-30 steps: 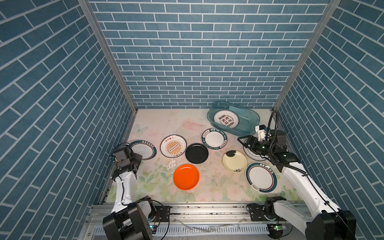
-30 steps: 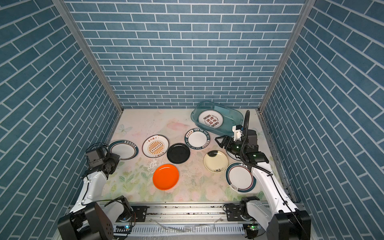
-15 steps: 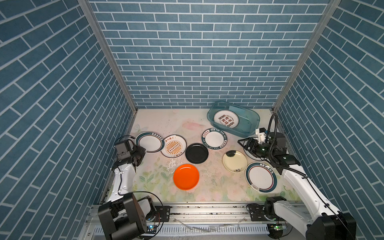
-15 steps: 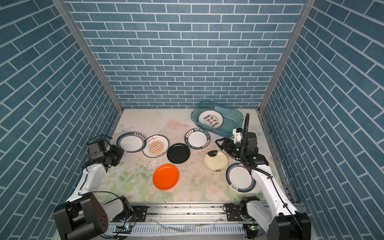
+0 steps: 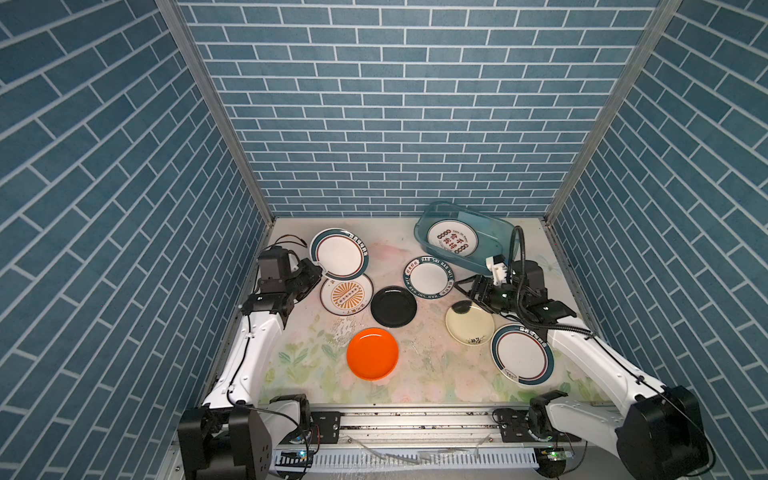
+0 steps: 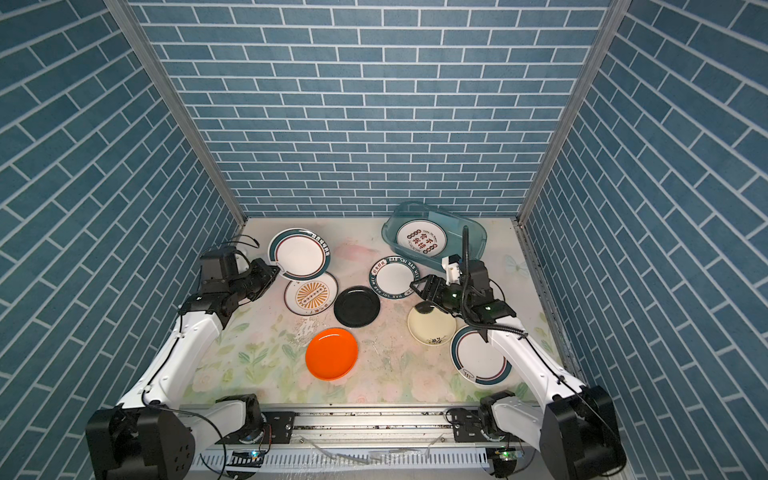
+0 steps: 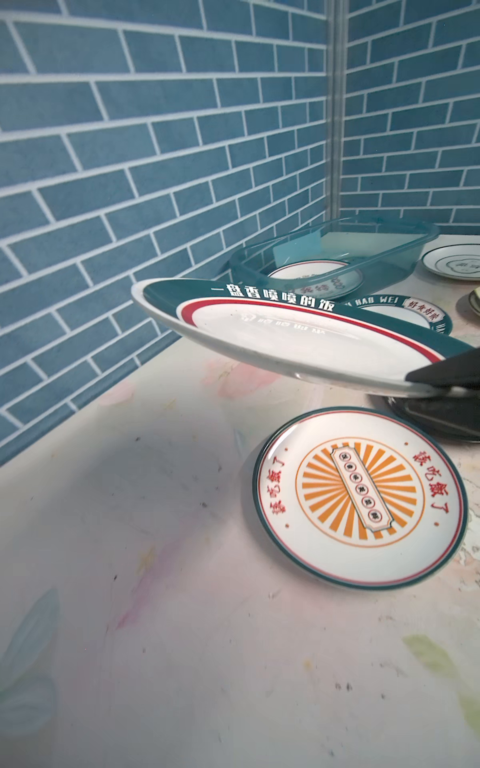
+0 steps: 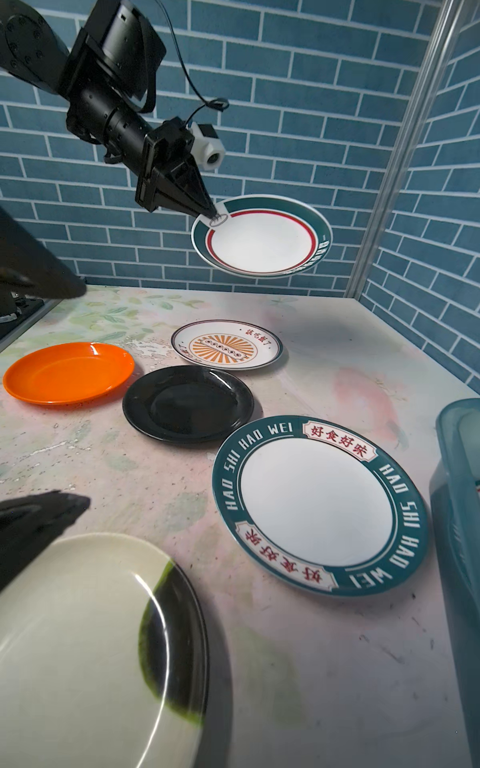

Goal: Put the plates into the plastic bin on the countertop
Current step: 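Lift the upright plate toward the right gripper while the right gripper approaches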

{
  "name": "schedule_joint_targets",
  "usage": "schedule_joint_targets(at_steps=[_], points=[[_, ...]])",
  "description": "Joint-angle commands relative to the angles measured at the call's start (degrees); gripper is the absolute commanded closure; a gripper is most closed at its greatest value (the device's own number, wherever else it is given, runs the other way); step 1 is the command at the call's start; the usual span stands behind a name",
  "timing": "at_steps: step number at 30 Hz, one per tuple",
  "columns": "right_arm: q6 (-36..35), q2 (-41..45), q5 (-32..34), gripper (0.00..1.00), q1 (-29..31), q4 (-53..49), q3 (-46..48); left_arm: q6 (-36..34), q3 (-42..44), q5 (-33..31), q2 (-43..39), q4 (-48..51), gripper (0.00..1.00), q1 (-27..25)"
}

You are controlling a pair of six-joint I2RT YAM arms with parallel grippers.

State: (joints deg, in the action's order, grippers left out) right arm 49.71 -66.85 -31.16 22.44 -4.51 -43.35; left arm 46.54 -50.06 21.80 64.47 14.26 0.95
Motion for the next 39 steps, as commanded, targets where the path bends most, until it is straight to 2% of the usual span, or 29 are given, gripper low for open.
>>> schedule_joint_targets(at_steps=[1, 7, 15, 20, 29, 33, 39], points=[[1.2, -2.0, 2.94, 0.28, 2.16, 3.05, -3.9, 0.38, -2.95, 0.52, -0.09, -2.55, 1.0, -4.97], [0.13, -4.6, 4.35, 0.31, 4.07, 2.73, -6.11, 0.26, -5.3, -3.86, 1.46, -3.27, 1.0, -15.7], [-0.8, -4.6, 5.54, 0.39, 4.13, 3.21, -7.89, 3.99, -3.73, -3.38, 3.28, -9.18, 1.0, -23.16], [-1.29, -6.09, 5.24, 0.4, 4.2, 3.02, -9.59, 7.09, -2.72, -0.44, 5.4, -15.04, 1.0, -25.88], [-1.2, -5.82, 5.4, 0.5, 4.19, 2.96, -9.35, 7.23, -2.67, -0.85, 7.37, -17.69, 1.0, -29.03], [-1.2, -5.86, 6.23, 0.53, 4.19, 2.58, -9.29, 9.53, -2.25, 1.74, 9.2, -22.16, 1.0, -29.74], [-1.29, -5.83, 9.18, 0.57, 4.23, 1.91, -9.88, 9.33, -2.16, 2.42, 9.8, -23.09, 1.0, -30.54]])
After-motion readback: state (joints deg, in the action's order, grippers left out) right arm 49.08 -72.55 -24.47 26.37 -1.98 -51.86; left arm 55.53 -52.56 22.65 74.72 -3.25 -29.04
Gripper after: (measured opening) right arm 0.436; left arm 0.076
